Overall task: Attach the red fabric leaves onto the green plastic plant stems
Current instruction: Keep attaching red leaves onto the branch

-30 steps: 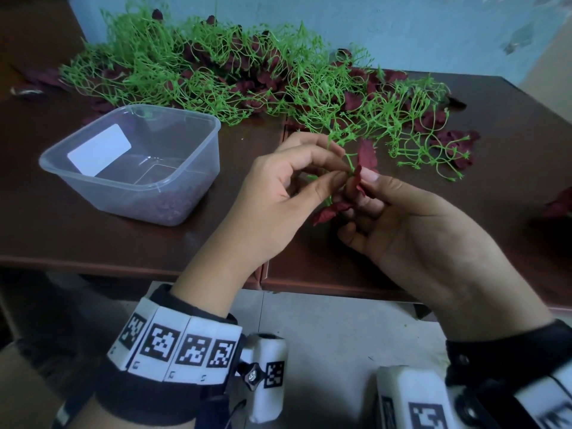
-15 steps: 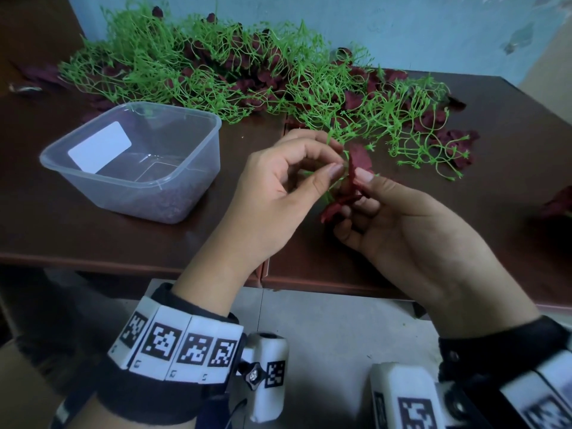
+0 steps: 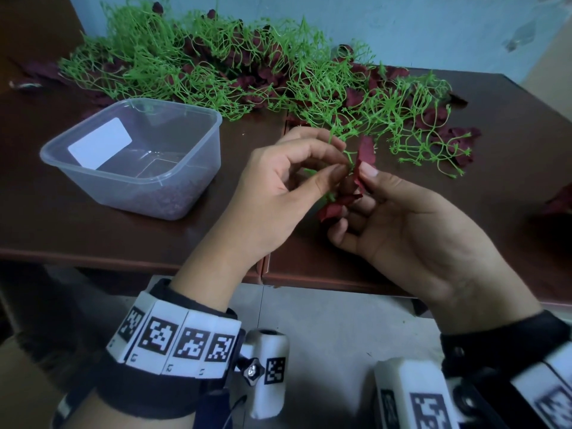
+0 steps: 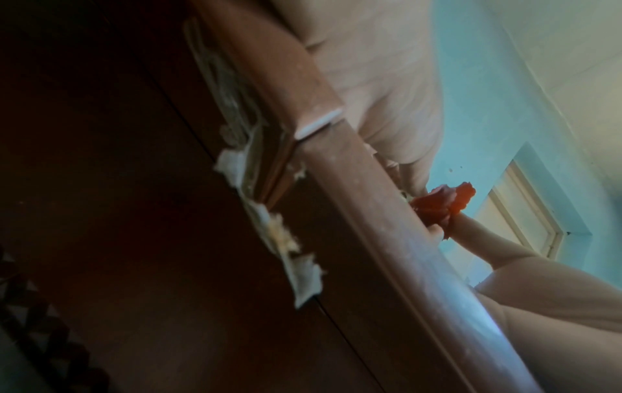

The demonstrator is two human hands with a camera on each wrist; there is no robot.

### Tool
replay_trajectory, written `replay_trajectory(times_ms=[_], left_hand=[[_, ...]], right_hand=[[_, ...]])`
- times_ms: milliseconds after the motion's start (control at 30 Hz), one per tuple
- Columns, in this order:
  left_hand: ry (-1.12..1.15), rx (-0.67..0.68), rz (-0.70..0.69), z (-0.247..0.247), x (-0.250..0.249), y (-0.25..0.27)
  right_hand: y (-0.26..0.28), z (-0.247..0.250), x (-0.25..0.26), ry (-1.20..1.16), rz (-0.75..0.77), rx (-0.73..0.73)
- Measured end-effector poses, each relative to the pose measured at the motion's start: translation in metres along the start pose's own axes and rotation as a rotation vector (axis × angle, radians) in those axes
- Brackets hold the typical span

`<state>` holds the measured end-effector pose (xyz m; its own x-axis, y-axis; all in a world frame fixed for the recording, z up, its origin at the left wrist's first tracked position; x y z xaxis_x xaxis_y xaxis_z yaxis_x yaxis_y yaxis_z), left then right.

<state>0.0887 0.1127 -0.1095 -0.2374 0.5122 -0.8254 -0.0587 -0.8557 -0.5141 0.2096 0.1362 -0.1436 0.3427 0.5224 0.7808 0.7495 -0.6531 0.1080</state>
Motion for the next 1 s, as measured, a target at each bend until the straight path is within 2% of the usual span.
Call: replay_trajectory(times_ms=[133, 367, 600, 1000], left_hand=[[0.032, 0.0, 0.007, 0.0002, -0.0008, 0.0008], [-0.033, 0.007, -0.009, -0.0013, -0.0031, 0.0003], [0.019, 0.037, -0.002, -0.004, -0.0024, 0.0002], [0.044, 0.043, 0.001, -0.0063, -0.002, 0.0]], right_hand=[[0.0001, -0.0041, 0.0001, -0.001, 0.005, 0.051], [-0.0013, 0.003, -0.0007, 0.022, 0.006, -0.027], [-0.0017, -0.0003, 0.0003, 0.016, 0.019, 0.025], [-0.0017, 0.0046, 0.0005, 0.032, 0.015, -0.023]])
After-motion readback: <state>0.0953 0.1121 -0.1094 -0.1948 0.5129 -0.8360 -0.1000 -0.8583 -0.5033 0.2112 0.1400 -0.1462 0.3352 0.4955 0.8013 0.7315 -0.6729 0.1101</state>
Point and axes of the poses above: each hand's wrist, its own y-axis away from the middle knuckle, its own z-axis out of the back of the hand, x = y × z, the point moved 8 cm from there along -y, towards the middle knuckle, and after that the axes turned 9 degrees about x, right-handed, at the moved point
